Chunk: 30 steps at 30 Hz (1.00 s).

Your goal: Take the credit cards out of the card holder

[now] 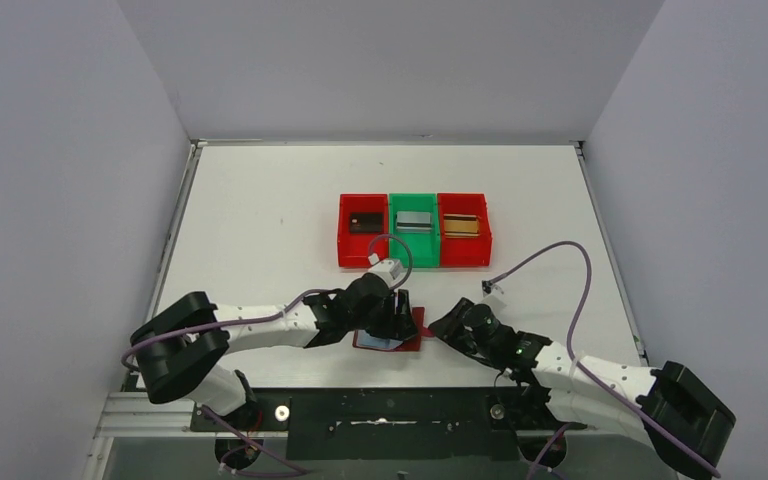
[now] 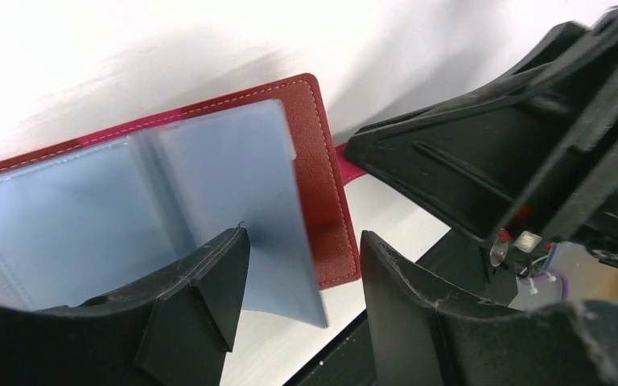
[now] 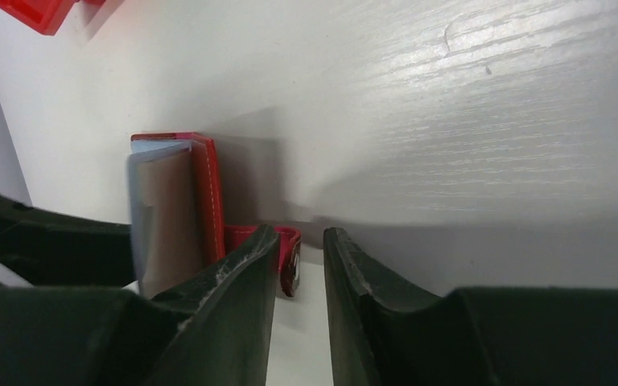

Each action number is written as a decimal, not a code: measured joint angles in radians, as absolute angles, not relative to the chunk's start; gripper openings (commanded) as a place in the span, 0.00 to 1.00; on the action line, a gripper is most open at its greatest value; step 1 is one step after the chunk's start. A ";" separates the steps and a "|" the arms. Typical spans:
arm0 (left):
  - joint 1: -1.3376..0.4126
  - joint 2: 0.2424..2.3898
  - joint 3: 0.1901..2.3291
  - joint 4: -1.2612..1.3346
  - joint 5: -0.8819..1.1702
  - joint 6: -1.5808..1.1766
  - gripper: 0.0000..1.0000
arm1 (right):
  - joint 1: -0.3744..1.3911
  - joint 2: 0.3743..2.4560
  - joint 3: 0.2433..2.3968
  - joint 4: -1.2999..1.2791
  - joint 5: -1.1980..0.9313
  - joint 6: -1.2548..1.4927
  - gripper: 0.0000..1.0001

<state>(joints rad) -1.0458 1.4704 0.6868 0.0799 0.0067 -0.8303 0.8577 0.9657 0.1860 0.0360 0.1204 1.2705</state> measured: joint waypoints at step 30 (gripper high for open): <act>-1.066 1.564 0.655 0.154 0.054 -0.857 0.24 | 0.849 1.125 0.344 0.104 0.066 1.171 0.08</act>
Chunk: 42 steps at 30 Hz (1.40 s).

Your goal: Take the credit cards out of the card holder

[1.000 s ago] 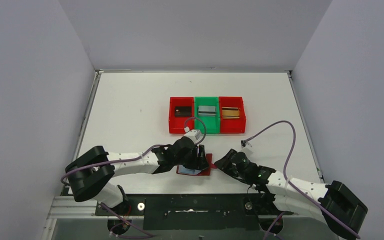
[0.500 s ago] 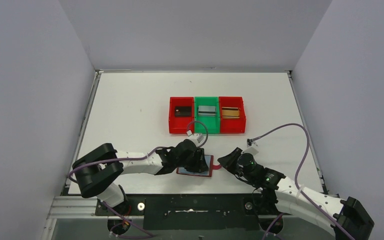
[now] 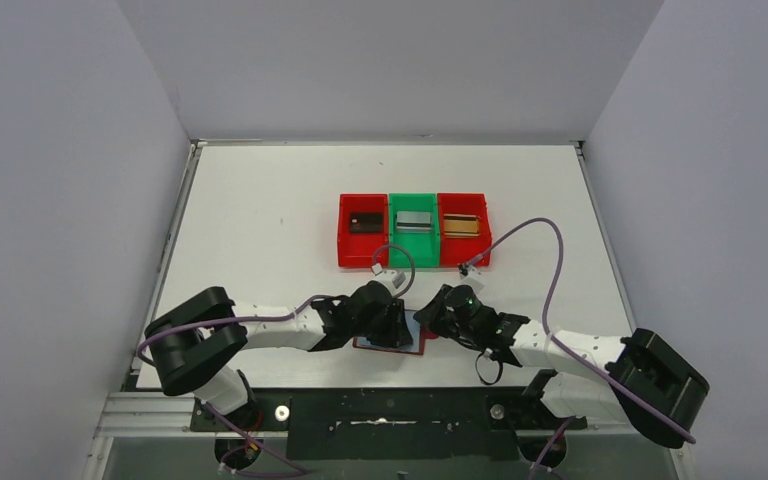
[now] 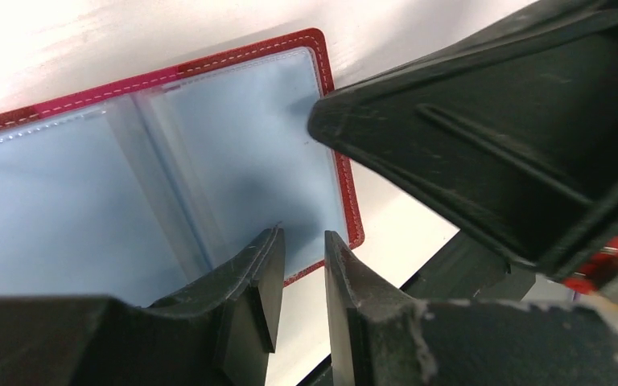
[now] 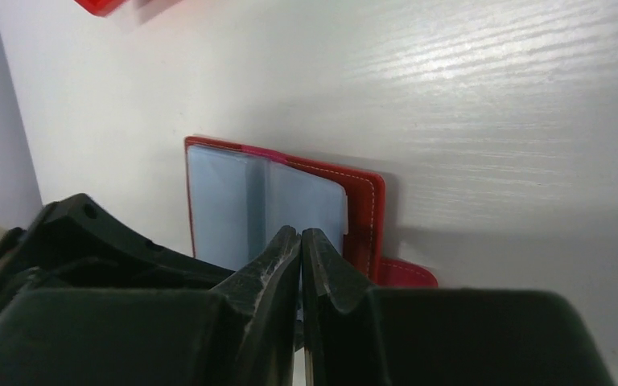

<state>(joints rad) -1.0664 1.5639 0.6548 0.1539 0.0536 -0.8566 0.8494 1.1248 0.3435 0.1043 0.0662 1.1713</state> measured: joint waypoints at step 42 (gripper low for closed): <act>-0.966 1.226 0.537 -0.120 -0.150 -0.881 0.53 | 0.838 1.309 0.307 0.286 0.002 1.198 0.06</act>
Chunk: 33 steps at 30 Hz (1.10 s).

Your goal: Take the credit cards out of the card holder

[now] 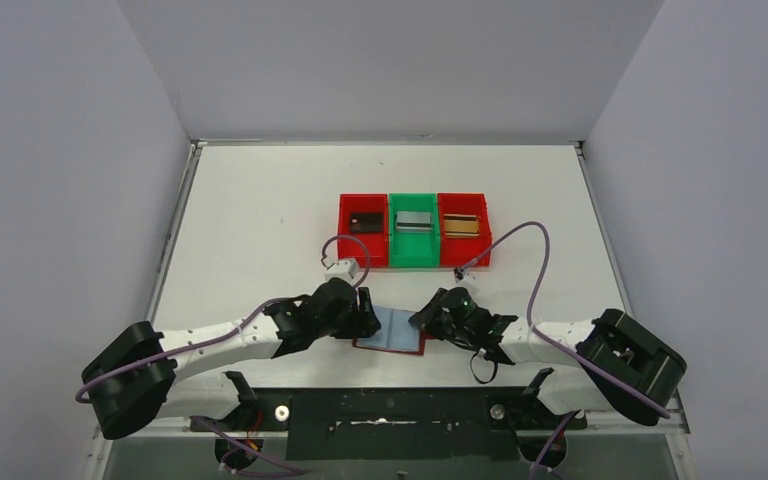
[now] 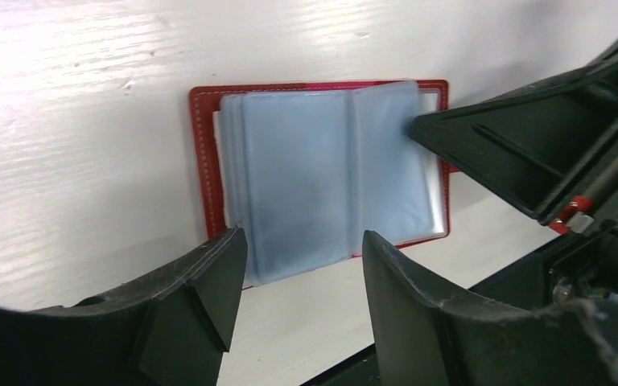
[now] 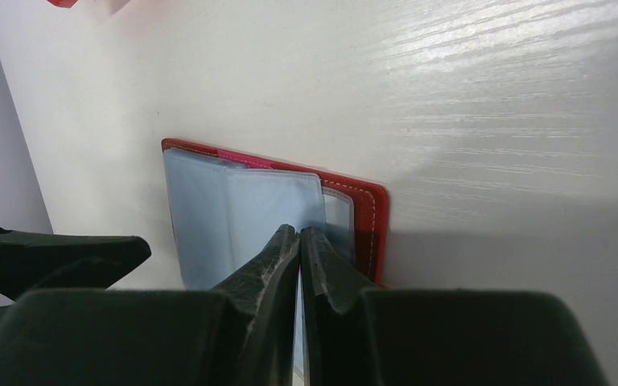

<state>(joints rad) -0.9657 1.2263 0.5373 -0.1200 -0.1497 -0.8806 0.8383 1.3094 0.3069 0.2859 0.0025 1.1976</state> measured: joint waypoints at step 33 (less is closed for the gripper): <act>-1.032 1.341 0.577 -0.104 -0.202 -0.895 0.52 | 0.838 1.254 0.307 0.202 -0.002 1.198 0.06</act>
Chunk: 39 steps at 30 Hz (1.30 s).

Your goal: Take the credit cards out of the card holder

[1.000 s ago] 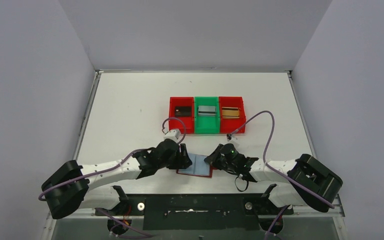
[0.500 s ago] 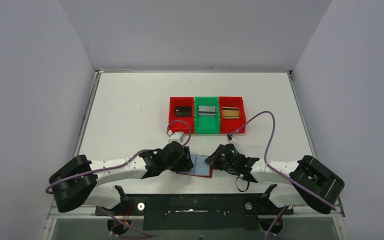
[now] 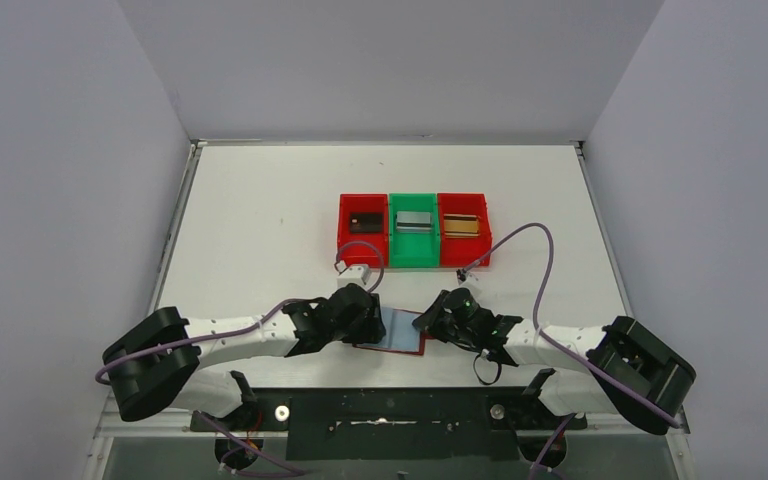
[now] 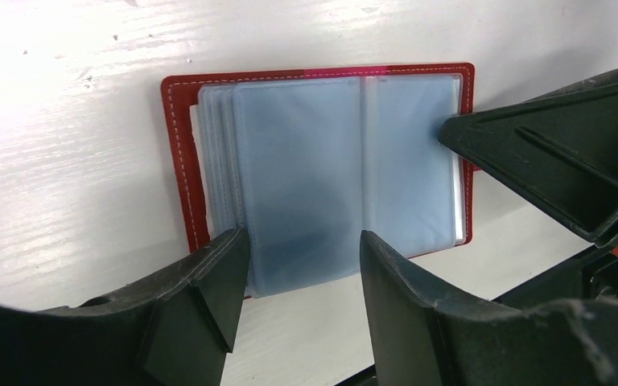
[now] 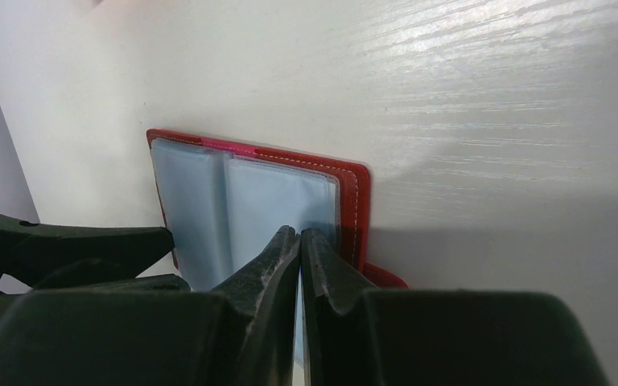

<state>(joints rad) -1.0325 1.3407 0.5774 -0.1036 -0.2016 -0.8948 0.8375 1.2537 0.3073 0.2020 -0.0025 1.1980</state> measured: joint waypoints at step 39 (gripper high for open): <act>-1.055 1.465 0.625 0.148 0.014 -0.856 0.57 | 0.838 0.900 0.244 0.054 0.068 1.197 0.15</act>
